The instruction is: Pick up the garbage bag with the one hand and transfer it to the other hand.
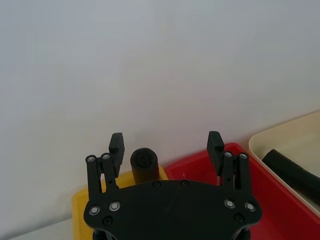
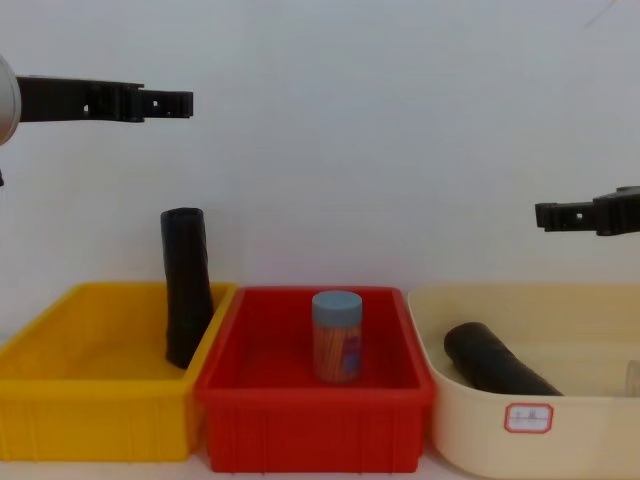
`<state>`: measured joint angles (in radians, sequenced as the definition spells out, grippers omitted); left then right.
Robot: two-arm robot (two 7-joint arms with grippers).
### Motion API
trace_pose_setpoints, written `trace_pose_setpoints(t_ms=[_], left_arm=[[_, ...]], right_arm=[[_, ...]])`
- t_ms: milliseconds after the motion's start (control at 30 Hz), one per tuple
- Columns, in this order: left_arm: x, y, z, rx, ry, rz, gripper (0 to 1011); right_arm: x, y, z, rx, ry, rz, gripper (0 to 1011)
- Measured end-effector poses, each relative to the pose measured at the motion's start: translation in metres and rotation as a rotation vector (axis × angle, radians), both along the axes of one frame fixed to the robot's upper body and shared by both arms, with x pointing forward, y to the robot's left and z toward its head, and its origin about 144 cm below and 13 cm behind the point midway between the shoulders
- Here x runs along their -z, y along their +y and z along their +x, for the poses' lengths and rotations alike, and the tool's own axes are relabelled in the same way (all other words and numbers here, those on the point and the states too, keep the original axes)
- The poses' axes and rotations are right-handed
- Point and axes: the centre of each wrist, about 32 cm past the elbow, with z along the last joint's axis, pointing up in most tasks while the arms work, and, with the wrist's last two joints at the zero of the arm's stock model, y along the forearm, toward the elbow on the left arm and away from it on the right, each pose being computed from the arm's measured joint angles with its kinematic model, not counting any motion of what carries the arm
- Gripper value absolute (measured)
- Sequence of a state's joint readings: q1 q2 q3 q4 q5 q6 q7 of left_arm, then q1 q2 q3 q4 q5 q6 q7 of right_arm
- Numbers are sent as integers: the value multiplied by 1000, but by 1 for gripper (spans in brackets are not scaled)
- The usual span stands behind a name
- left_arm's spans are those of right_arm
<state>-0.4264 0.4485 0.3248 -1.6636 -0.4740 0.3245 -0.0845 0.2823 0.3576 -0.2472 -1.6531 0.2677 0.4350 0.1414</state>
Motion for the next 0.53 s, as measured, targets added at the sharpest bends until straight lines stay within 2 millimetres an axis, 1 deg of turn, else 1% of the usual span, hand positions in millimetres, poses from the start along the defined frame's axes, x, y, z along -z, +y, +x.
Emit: trace_pose_setpoints(t_ms=[533], left_arm=[[0,0,0,0,0,0,1002]], right_arm=[[1,0,0,0,2,0,1005]])
